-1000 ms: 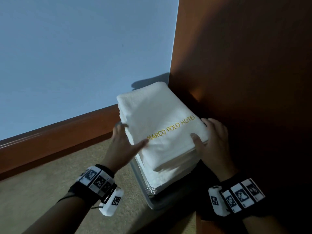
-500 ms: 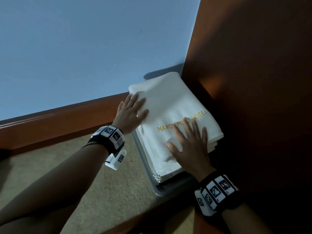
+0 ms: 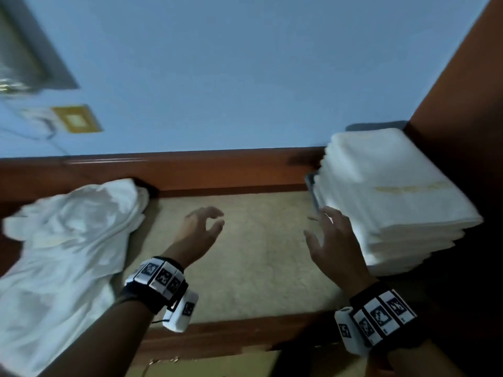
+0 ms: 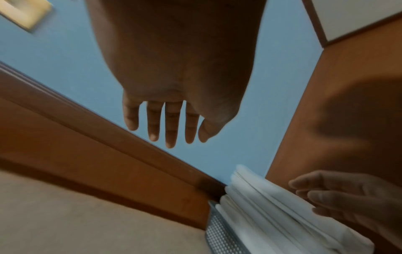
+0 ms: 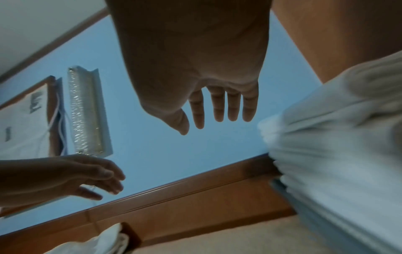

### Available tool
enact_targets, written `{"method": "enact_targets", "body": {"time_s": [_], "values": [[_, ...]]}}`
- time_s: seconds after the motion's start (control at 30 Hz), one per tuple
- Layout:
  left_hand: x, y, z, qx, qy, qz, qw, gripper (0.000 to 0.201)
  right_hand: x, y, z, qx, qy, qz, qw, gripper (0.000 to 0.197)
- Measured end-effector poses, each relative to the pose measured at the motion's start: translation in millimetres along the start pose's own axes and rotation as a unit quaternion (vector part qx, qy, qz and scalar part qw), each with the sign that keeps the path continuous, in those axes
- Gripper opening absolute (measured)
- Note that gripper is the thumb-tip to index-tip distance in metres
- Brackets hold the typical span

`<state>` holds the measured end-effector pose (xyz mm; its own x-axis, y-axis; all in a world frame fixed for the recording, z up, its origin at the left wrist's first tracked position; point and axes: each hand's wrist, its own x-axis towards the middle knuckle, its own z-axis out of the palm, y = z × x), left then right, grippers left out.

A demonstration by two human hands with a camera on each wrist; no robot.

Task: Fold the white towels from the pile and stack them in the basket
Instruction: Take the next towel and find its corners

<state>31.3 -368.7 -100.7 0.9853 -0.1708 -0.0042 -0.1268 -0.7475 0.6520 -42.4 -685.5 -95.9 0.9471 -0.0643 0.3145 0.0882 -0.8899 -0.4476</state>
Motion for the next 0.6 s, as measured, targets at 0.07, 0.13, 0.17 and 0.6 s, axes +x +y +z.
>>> {"method": "enact_targets", "body": {"time_s": [0.07,0.13,0.17,0.6], "values": [[-44.2,-39.4,-29.0,-0.006,0.009,-0.032,0.999,0.012,-7.3,-39.6,23.9,0.007,-0.022,-0.016,1.0,0.031],[-86.5,-76.4,-56.0,-0.003,0.01,-0.062,0.998,0.01,-12.1,-81.0,45.0,0.023,-0.044,-0.038,0.998,0.028],[-105.5,-93.7,-69.4,-0.003,0.016,-0.078,0.997,0.01,-12.9,-103.1,54.6,0.026,-0.059,-0.051,0.997,0.027],[-239.0,-249.0,-187.9,-0.04,0.138,-0.265,0.953,0.013,-2.6,-337.5,208.4,0.073,-0.24,-0.22,0.943,0.021]]}}
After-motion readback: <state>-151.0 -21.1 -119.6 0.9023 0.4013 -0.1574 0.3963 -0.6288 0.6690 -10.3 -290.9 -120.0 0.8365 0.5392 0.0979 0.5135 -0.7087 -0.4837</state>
